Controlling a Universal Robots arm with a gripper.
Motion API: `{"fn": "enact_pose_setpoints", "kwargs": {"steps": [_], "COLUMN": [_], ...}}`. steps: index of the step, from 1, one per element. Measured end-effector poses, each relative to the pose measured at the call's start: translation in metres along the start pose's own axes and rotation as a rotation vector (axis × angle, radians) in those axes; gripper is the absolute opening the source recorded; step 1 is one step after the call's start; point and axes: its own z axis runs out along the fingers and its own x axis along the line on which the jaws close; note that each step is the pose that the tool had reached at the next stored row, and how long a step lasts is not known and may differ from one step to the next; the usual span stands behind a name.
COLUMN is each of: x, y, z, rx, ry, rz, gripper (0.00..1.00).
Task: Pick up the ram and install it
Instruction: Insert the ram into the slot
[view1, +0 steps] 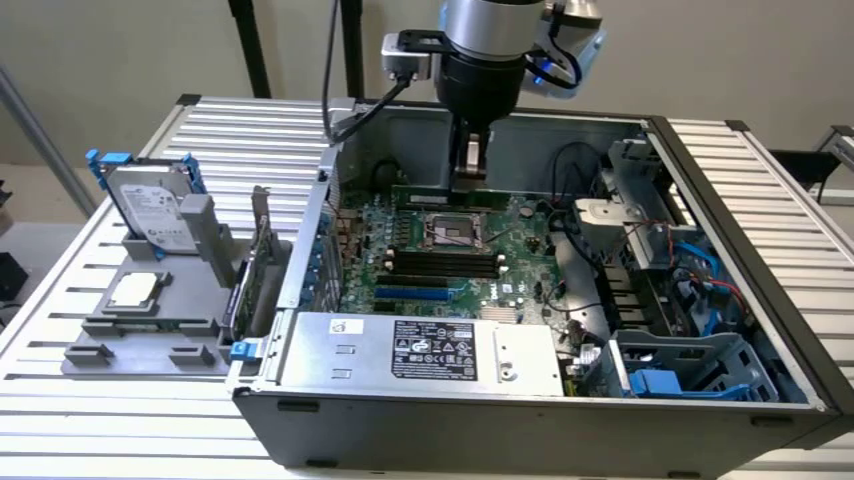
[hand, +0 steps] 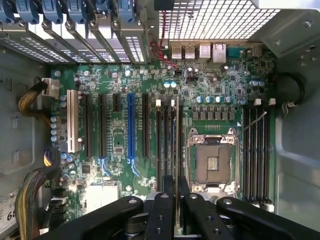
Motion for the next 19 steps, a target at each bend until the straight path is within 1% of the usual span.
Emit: {"fn": "enact_pose_setpoints", "kwargs": {"steps": [6, 8, 15, 19], "x": [0.0, 0.0, 0.003, 0.007], "y": [-0.0005, -0.0008, -0.0026, -0.0035], "z": [0.0106, 0.0141, 0.0268, 0.0338], "rx": [0.0005, 0.0005, 0.0005, 0.0005], "ry": [0.009, 0.0111, 0.0117, 0.0119], "rz": [0.003, 0.003, 0.003, 0.003], "gripper": [0.14, 0.14, 0.14, 0.14]}}
